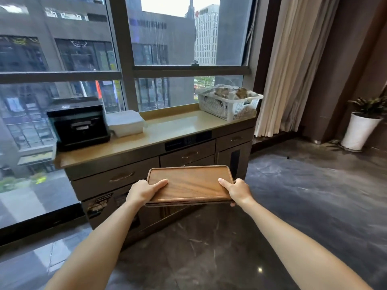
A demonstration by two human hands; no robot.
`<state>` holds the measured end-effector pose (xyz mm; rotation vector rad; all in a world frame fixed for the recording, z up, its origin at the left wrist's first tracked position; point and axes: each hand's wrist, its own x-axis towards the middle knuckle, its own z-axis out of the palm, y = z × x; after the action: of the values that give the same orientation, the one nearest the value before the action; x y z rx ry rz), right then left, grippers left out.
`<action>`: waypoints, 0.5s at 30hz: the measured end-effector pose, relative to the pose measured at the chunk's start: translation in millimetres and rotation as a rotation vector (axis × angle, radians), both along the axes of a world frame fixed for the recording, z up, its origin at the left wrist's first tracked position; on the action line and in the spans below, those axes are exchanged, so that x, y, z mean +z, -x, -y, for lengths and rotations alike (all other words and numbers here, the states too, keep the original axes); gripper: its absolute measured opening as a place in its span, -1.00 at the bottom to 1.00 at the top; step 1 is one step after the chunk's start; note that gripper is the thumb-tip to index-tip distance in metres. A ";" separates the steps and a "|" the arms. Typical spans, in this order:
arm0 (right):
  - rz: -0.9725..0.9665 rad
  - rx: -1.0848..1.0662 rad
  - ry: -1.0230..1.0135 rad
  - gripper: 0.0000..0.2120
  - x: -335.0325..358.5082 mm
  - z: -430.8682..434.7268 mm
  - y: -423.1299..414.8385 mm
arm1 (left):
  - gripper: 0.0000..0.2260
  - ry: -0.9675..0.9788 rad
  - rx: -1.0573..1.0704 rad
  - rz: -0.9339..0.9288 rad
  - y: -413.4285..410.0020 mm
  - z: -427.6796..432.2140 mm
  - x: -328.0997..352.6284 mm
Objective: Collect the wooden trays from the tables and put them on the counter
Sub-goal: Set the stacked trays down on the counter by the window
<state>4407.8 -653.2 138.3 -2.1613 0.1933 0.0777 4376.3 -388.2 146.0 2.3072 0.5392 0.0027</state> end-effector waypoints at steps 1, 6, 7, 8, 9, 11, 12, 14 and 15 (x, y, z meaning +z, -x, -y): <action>0.009 0.012 0.002 -0.46 5.1 1.1 -29.6 | -0.38 0.006 0.022 0.006 -24.7 1.5 4.1; 0.034 0.066 -0.005 -0.58 21.1 -10.1 -160.1 | -0.32 0.015 0.106 0.024 -141.9 -9.3 21.1; 0.036 0.080 -0.008 -0.58 20.5 -13.7 -184.4 | -0.31 0.017 0.120 0.026 -165.2 -13.0 20.4; 0.038 0.090 -0.008 -0.59 18.5 -16.7 -208.5 | -0.31 0.017 0.130 0.026 -187.9 -16.6 18.3; 0.038 0.099 -0.005 -0.58 15.3 -19.6 -232.9 | -0.31 0.015 0.137 0.025 -210.3 -19.7 15.3; 0.031 0.117 0.006 -0.58 7.2 -25.8 -284.2 | -0.34 0.023 0.150 0.023 -257.9 -25.7 5.2; 0.026 0.122 0.012 -0.57 3.0 -29.7 -310.2 | -0.36 0.031 0.154 0.018 -282.4 -29.0 -0.3; 0.015 0.125 0.022 -0.55 -4.2 -39.2 -363.4 | -0.40 0.050 0.153 0.009 -333.6 -36.5 -9.7; 0.010 0.128 0.033 -0.55 -6.3 -44.3 -390.4 | -0.42 0.061 0.154 0.008 -360.1 -40.5 -13.4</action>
<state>4798.2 -608.9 132.0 -2.2052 0.0503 0.1382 4736.4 -347.7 132.6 2.2001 0.7024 0.0687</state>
